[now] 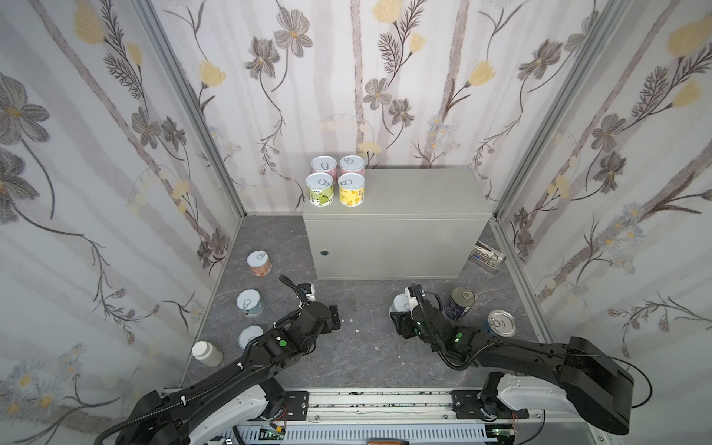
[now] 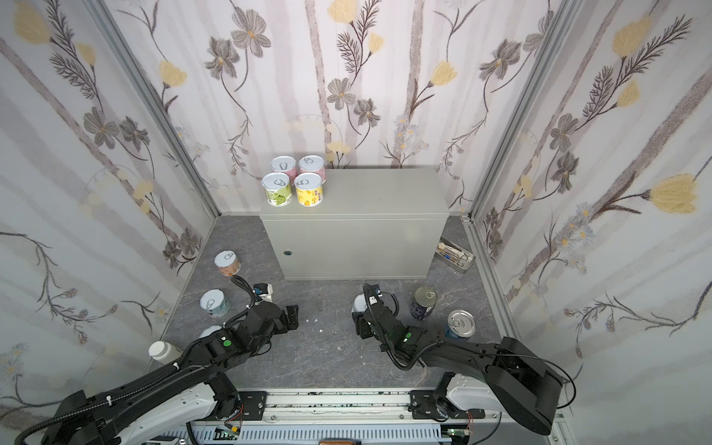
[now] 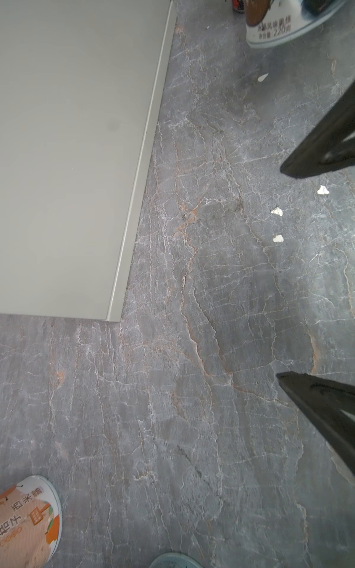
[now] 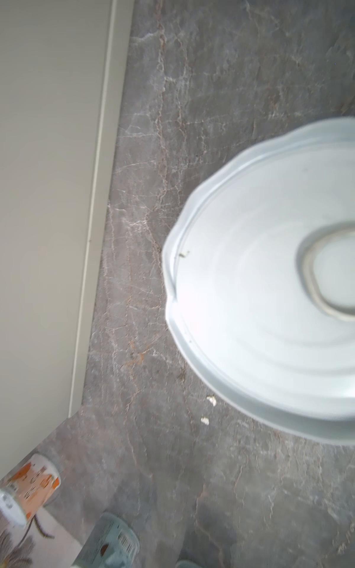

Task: Place and organize the canned foods onto the counter
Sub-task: 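Close the right gripper on the teal can and lift it, then carry the teal can up onto the cabinet top beside the pink cans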

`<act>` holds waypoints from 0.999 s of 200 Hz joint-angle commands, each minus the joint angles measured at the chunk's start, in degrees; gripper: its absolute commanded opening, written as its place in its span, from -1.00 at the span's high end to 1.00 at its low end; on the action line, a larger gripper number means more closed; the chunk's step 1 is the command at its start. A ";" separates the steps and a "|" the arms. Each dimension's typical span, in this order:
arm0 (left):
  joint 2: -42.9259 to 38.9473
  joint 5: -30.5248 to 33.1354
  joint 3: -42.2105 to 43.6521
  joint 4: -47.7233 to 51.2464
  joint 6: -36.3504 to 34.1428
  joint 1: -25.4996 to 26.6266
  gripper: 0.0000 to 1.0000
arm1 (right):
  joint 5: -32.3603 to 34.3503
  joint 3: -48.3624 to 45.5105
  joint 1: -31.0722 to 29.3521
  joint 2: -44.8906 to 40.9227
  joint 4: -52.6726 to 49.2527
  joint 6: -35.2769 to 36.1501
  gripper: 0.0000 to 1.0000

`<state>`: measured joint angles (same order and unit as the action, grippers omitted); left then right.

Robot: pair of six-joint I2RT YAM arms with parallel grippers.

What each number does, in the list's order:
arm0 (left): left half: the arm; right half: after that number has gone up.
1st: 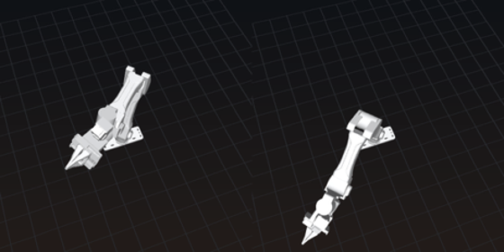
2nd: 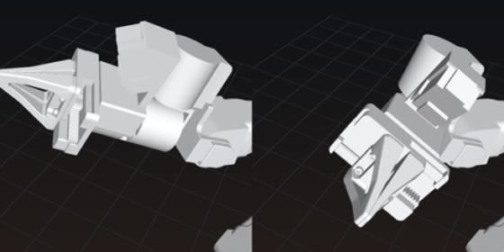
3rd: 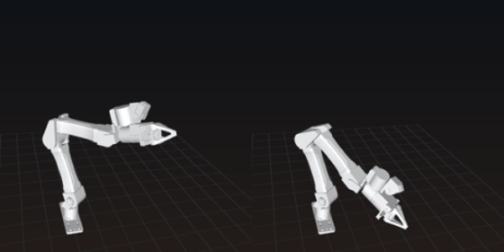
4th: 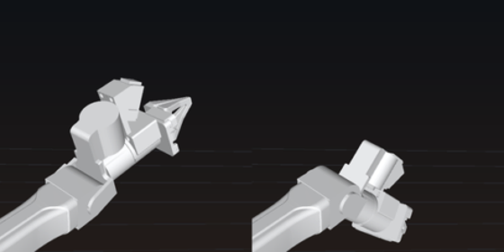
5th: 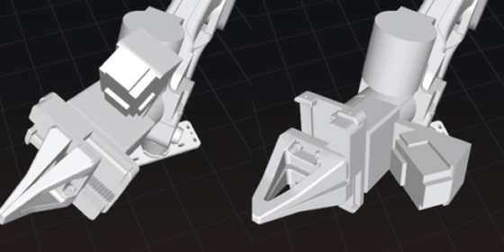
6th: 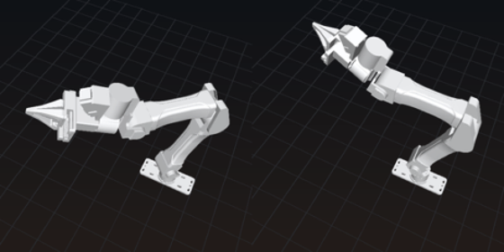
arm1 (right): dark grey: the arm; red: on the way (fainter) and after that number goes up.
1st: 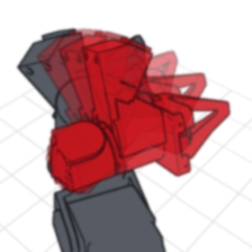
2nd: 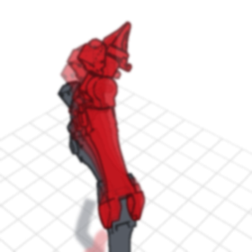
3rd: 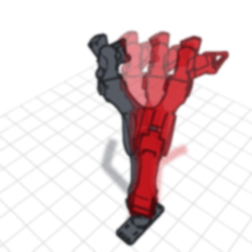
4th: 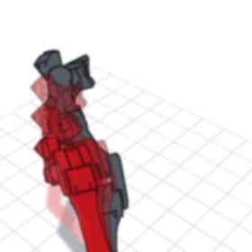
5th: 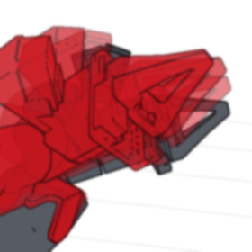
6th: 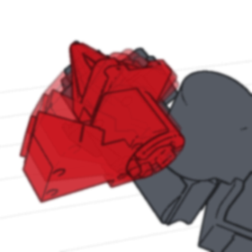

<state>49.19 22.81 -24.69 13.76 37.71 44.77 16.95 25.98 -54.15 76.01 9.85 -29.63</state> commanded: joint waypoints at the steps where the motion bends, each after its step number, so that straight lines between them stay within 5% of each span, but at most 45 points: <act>1: -0.43 0.07 -0.47 -0.75 0.52 -0.31 -1.00 | -0.17 1.47 -0.17 -4.77 -2.88 2.21 -0.11; 75: 1.45 -0.74 -1.54 -0.76 -0.10 -0.58 -1.00 | -0.72 10.58 1.03 -18.41 -16.91 8.64 -0.10; 200: 3.49 -0.72 -1.61 -0.84 -0.80 -1.00 -1.00 | -5.50 45.64 9.77 -8.82 -38.80 19.16 -0.13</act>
<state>52.36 21.80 -25.82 13.74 37.43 43.90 12.19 66.43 -45.98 64.58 -28.69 -13.34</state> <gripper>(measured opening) 0.997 0.665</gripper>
